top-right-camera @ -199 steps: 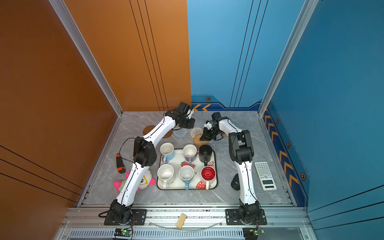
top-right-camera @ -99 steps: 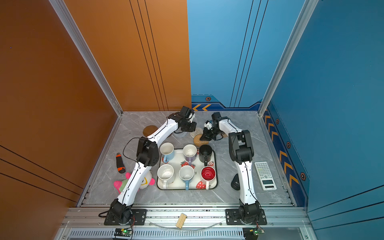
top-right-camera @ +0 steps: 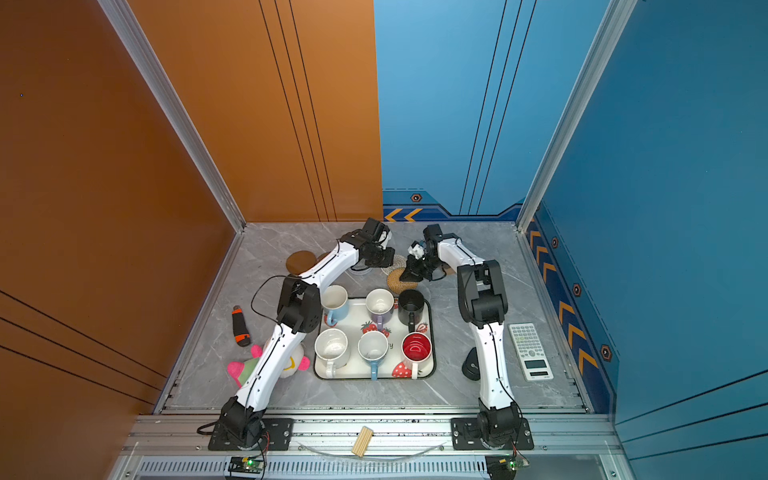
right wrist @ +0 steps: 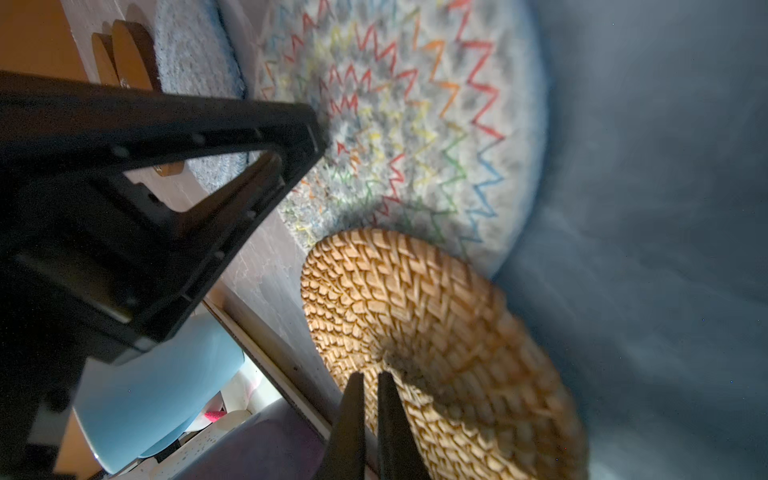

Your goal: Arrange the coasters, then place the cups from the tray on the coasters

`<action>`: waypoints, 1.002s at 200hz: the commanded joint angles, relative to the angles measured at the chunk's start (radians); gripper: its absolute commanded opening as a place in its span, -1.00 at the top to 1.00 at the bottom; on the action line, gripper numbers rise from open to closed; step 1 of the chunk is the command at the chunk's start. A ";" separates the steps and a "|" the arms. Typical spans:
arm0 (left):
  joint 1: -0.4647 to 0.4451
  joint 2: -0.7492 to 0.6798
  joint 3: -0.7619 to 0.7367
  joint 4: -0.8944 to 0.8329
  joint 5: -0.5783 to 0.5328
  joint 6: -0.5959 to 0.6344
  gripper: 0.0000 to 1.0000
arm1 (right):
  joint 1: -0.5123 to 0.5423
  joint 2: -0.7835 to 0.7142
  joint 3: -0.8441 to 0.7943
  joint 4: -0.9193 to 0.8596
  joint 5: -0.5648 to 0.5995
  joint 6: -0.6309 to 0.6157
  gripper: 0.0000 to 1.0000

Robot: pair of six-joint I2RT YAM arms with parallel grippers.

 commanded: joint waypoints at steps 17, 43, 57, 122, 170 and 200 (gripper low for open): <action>0.008 -0.006 -0.063 -0.017 -0.021 0.000 1.00 | -0.025 -0.057 -0.015 -0.043 0.020 -0.023 0.84; 0.014 -0.031 -0.106 -0.017 -0.037 0.007 1.00 | -0.045 -0.058 -0.019 -0.054 0.032 -0.031 0.84; 0.017 -0.042 -0.123 -0.017 -0.040 0.009 1.00 | -0.054 -0.060 -0.023 -0.056 0.036 -0.031 0.84; 0.017 -0.072 -0.147 -0.017 -0.048 0.015 1.00 | -0.073 -0.042 -0.020 -0.056 0.058 -0.031 0.84; 0.023 -0.116 -0.206 -0.017 -0.066 0.033 1.00 | -0.113 -0.019 0.017 -0.056 0.058 -0.014 0.84; 0.024 -0.131 -0.226 -0.017 -0.069 0.040 1.00 | -0.125 0.004 0.068 -0.061 0.056 -0.003 0.84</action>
